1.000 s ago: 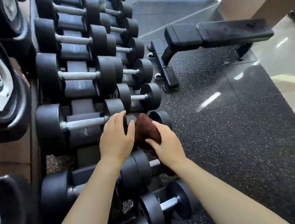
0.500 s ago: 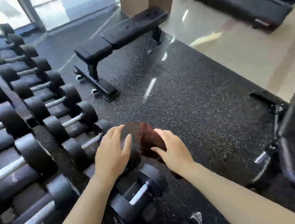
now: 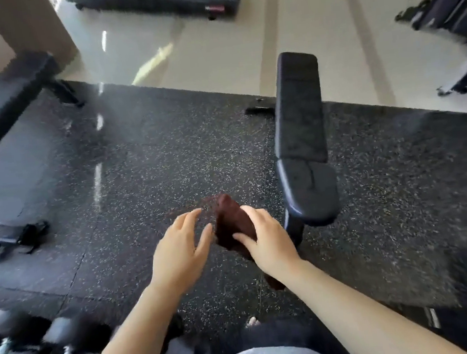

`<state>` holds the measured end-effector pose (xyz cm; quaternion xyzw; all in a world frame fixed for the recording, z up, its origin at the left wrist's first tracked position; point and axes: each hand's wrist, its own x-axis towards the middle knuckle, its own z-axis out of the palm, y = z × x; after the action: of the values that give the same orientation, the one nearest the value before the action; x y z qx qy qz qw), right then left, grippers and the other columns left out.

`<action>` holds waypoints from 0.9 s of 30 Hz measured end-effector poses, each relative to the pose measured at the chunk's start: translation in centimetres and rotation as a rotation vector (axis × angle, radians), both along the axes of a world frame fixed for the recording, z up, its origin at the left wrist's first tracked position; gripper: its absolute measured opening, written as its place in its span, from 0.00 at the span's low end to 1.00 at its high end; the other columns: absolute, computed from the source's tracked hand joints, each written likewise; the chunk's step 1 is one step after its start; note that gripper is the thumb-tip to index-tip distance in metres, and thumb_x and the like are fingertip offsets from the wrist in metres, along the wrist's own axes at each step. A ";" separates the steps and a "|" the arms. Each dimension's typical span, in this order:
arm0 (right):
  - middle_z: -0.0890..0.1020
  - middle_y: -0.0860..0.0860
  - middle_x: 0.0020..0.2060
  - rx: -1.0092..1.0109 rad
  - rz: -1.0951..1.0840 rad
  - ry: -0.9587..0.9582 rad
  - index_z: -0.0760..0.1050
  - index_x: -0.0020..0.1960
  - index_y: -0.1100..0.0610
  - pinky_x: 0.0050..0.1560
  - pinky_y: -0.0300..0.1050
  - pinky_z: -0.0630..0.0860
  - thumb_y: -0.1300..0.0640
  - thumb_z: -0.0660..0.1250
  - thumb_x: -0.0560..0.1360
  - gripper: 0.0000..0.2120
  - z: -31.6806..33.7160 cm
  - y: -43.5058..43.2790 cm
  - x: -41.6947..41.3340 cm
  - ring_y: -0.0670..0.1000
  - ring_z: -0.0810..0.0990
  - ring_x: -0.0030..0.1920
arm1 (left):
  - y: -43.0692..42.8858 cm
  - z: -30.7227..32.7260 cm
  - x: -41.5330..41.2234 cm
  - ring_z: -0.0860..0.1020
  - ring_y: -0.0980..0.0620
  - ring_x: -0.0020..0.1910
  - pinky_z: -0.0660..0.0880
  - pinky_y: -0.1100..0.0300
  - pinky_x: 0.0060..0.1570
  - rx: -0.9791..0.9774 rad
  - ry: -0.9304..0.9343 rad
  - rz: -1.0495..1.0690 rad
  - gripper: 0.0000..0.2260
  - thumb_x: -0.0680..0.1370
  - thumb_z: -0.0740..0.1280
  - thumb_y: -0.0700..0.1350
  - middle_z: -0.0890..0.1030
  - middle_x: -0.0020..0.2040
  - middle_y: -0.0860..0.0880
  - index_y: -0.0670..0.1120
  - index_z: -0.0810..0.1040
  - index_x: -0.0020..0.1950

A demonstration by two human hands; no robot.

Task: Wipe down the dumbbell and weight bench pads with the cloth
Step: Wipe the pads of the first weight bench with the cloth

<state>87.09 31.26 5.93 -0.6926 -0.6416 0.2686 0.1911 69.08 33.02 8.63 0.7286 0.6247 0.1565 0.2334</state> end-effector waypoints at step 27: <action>0.68 0.51 0.63 -0.257 -1.028 0.067 0.58 0.74 0.47 0.56 0.51 0.73 0.47 0.60 0.79 0.25 -4.7 8.3 14.8 0.53 0.71 0.60 | 25.4 -3.8 25.3 0.72 0.50 0.63 0.73 0.54 0.55 -0.044 0.250 -1.116 0.22 0.79 0.53 0.58 0.72 0.67 0.52 0.52 0.65 0.71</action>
<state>101.87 39.54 1.25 -0.9266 -0.1747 0.2389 0.2320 94.40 58.38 4.80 0.9559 0.1715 -0.0908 0.2203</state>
